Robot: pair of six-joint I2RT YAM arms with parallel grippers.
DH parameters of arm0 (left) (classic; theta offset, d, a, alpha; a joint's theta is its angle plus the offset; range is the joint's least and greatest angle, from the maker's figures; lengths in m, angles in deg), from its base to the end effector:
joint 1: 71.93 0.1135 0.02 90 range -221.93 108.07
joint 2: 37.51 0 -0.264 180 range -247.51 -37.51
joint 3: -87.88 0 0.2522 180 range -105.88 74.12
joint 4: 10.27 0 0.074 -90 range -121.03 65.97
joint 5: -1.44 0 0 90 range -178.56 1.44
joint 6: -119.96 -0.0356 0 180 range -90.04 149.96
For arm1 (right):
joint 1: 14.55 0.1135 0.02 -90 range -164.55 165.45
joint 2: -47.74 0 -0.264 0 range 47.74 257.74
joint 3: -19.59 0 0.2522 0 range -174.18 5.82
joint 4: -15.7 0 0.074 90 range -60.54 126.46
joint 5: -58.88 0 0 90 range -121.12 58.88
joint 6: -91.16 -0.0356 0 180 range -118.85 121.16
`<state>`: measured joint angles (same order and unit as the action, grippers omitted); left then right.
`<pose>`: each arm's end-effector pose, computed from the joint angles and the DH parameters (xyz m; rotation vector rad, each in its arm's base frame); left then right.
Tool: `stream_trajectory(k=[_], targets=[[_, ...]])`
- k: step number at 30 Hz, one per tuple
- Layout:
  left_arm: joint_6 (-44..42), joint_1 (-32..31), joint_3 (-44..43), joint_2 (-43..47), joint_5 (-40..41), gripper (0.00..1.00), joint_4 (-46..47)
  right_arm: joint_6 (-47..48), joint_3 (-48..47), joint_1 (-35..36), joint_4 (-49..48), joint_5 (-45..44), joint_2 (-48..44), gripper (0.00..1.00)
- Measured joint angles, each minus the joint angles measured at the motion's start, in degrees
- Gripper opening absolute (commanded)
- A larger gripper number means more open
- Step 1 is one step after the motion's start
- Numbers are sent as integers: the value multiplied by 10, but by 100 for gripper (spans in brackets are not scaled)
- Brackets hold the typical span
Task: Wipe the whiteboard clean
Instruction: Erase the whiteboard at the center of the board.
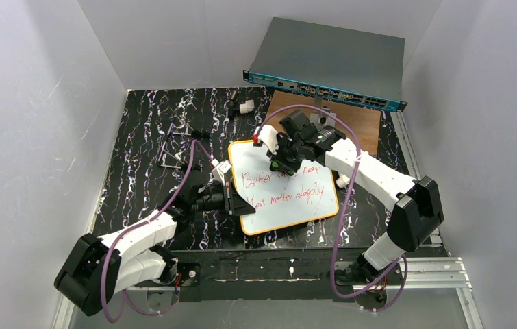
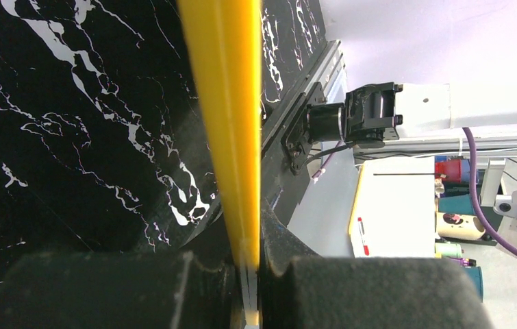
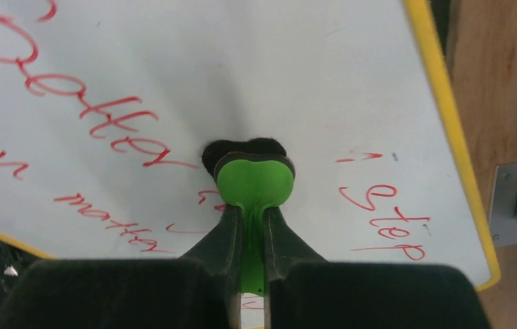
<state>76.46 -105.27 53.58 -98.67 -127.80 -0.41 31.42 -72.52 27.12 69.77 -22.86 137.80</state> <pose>0.1671 -0.1369 0.2011 0.3030 2.1033 -1.5374 0.2502 0.2296 0.3004 -1.5085 1.9738 0.2634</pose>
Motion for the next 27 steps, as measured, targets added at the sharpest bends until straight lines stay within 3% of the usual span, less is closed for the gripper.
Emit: stream_trajectory(k=[8,16,27], targets=[[1,0,0,-4,0,0,3,-32,-8,4,-45,-71,7,1],[2,0,0,-9,-2,0,4,39,-1,-2,-18,7,6,1],[5,0,0,-10,-3,0,9,-21,5,-38,-68,-90,9,1]])
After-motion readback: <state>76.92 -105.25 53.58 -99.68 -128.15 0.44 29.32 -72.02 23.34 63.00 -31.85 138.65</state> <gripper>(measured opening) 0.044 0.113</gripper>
